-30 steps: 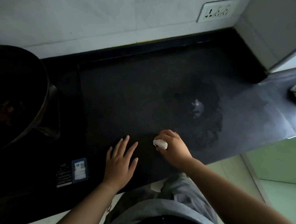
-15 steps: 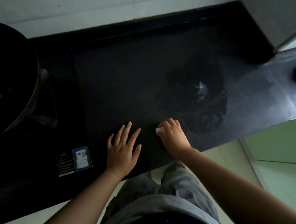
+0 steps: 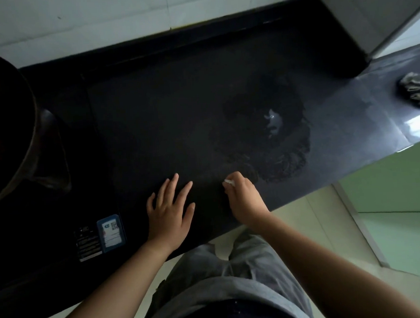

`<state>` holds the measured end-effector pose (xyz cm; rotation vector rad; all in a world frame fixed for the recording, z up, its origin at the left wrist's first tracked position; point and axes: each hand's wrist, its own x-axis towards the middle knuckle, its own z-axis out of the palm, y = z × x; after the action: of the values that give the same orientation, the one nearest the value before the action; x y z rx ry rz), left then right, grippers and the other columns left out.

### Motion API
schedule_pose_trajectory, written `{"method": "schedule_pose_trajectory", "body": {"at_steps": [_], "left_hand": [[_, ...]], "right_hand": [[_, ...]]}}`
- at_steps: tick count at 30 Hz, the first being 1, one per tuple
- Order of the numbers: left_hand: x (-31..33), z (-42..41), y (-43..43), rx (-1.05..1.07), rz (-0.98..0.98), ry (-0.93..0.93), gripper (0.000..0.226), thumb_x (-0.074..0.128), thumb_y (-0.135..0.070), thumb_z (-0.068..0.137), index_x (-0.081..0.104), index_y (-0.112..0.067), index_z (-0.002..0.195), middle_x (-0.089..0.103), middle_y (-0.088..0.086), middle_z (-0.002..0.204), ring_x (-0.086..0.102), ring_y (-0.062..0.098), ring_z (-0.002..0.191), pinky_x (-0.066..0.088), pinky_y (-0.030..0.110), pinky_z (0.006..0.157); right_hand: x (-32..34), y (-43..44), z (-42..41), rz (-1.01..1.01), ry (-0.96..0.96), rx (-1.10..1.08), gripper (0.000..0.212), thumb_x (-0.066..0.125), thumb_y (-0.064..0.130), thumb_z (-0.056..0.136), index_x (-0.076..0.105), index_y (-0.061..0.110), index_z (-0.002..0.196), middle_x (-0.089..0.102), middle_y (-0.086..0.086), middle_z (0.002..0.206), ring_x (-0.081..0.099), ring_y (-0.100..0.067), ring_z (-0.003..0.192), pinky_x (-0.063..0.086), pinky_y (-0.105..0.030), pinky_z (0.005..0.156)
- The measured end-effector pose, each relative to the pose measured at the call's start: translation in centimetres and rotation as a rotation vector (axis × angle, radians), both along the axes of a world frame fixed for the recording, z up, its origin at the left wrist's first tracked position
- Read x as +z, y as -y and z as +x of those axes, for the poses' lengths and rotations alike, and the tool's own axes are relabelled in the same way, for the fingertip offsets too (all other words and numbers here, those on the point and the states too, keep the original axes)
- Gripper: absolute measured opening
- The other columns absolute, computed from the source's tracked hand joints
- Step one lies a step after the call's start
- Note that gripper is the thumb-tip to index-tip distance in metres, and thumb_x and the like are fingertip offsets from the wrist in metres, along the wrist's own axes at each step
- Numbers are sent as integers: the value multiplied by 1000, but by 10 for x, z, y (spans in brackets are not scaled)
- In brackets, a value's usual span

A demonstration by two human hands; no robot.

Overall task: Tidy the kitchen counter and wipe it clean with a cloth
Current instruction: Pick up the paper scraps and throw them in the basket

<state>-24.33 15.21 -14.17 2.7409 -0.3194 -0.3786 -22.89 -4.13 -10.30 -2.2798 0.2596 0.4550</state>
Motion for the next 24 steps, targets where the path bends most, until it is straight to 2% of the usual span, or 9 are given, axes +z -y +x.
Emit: {"method": "schedule_pose_trajectory", "body": {"at_steps": [3,6,7,10,13,18,21,24], "left_hand": [[6,4,-2,9,-78,-52,64,15,-56,87,33,-29,141,18,1,157,12,20,144,13,52,111],[19,6,-2,-24,-105,-41,64,15,-57,87,34,-28,141,22,0,155,14,19,143,18,53,111],[25,6,1,-47,-109,-35,64,16,-57,87,34,-28,141,24,-1,155,15,18,143,19,52,111],[43,6,15,-129,-177,-28,61,19,-54,89,40,-26,138,33,-3,150,24,16,140,24,47,110],[60,0,37,-182,-334,-98,56,29,-50,91,48,-19,133,46,-3,140,38,11,130,31,31,107],[73,-21,93,-223,-458,-240,39,40,-40,93,53,-24,126,52,-13,124,46,-1,117,34,16,96],[79,-36,139,-295,-494,-297,26,48,-28,94,57,-28,118,57,-13,114,51,-6,107,35,5,85],[85,-66,195,-429,-489,-335,18,50,-29,93,57,-33,110,61,-11,108,54,-3,104,40,14,86]], "right_hand": [[5,2,-6,40,-1,-36,16,38,26,98,49,14,102,57,-4,97,53,-14,82,40,-24,65],[12,9,-14,114,-4,-100,14,38,31,98,48,21,95,55,5,80,52,-5,66,37,-14,51],[16,12,-18,136,2,-120,15,39,33,97,48,21,94,55,5,76,52,-6,63,39,-15,51],[29,23,-32,176,27,-211,24,40,39,96,53,19,91,58,0,72,55,-15,63,47,-33,57],[37,40,-52,151,92,-292,35,37,44,95,53,15,86,60,-8,73,56,-22,66,46,-39,57],[41,87,-101,112,150,-506,30,41,36,95,57,13,83,61,-2,69,56,-15,62,45,-36,57],[40,124,-147,134,156,-651,27,45,37,93,59,17,80,57,7,63,52,-3,57,40,-22,49],[40,164,-208,130,175,-784,26,48,36,92,58,19,73,54,7,57,47,-1,50,34,-21,49]]}}
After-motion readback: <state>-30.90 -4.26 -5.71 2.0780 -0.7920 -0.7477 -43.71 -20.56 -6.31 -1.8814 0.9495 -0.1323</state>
